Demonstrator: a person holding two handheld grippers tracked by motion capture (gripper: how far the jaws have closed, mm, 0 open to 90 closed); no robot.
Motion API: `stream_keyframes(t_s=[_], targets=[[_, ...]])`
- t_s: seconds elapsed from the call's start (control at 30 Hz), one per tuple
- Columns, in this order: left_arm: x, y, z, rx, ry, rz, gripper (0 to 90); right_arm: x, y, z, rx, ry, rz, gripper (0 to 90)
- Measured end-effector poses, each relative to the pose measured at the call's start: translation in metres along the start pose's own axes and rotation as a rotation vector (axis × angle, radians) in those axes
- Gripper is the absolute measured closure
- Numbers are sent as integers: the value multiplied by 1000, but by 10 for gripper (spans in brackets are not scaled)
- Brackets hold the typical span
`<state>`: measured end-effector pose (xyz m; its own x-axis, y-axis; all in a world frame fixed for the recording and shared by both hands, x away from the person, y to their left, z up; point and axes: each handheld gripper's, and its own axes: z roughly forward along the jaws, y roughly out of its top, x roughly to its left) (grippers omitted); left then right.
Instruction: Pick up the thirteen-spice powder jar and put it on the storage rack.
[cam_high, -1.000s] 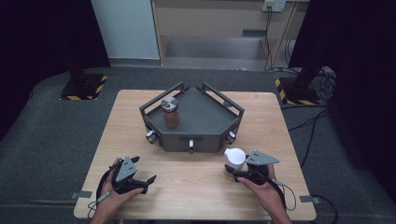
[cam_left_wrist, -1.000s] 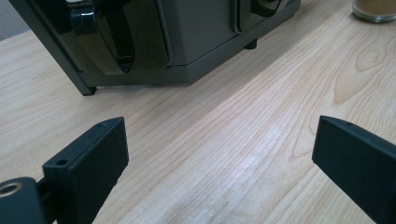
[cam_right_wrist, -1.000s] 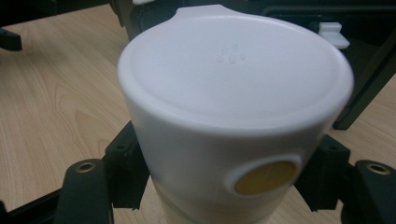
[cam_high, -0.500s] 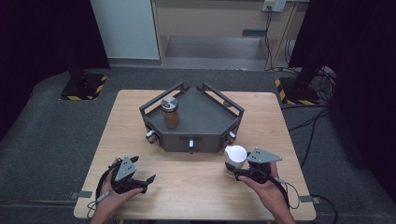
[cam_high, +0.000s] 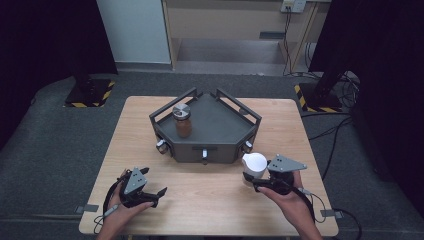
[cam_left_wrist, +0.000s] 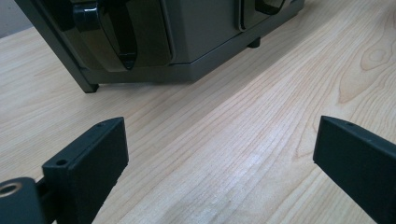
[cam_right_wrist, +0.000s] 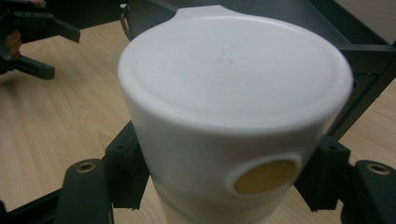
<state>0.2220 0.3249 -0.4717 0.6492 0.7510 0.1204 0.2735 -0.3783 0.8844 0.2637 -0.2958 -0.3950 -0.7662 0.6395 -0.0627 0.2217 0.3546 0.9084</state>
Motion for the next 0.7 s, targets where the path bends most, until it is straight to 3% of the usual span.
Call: stream_keyframes(t_s=[0.3,0.7], targets=[[-1,1,1,8,0,12,26,-4,6,-8,-18,-6,19,313],[-1,1,1,10,-3,14,26,-12,31,-18,-35,4,25,313]])
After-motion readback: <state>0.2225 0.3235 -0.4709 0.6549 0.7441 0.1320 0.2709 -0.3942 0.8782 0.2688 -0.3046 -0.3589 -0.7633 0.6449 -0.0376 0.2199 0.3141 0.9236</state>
